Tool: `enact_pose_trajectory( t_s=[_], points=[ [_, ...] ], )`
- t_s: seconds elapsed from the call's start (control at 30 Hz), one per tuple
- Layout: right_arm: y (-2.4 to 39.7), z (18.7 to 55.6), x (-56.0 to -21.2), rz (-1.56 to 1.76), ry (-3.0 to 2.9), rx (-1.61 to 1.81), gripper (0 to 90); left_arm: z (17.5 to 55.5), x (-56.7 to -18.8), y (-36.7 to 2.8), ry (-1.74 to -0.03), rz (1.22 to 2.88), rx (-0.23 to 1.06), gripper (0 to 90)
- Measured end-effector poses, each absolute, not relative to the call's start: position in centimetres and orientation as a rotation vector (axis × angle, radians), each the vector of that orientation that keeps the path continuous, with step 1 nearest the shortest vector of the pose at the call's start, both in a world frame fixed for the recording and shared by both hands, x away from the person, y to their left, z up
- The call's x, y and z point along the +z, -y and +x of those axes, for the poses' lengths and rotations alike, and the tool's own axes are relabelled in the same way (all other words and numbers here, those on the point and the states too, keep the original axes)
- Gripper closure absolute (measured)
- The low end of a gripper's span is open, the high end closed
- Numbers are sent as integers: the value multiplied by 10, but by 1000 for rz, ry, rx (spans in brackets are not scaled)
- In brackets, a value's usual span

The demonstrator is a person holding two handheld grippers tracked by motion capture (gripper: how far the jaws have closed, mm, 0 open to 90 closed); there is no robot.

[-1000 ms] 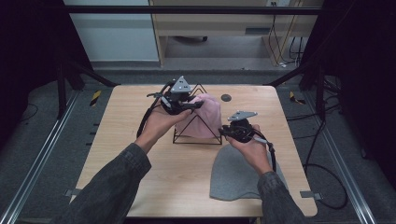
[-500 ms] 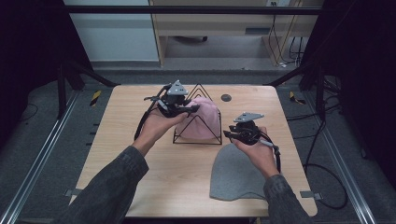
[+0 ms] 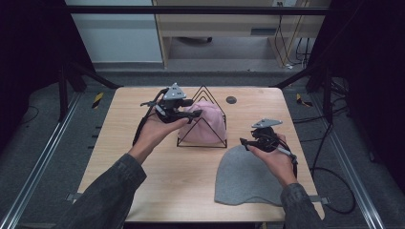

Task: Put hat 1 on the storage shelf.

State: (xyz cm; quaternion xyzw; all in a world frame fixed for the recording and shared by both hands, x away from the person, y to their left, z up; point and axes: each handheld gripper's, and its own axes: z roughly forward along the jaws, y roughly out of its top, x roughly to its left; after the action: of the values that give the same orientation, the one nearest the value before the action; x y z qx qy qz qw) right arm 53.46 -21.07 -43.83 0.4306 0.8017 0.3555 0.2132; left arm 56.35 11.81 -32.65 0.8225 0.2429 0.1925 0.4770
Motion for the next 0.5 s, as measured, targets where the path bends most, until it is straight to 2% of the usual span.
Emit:
enact_pose_trajectory(
  t_s=[0.3, 0.4, 0.5],
  points=[
    [223, 532, -449, 1243, -2229, 943, 308, 545, -336, -140, -588, 2014, 500, 242],
    [230, 532, -453, 1275, -2244, 927, 242, 536, -349, -154, -618, 2034, 492, 175],
    [238, 534, -457, 1304, -2260, 912, 227, 528, -362, -163, -637, 2066, 482, 126]
  ],
)
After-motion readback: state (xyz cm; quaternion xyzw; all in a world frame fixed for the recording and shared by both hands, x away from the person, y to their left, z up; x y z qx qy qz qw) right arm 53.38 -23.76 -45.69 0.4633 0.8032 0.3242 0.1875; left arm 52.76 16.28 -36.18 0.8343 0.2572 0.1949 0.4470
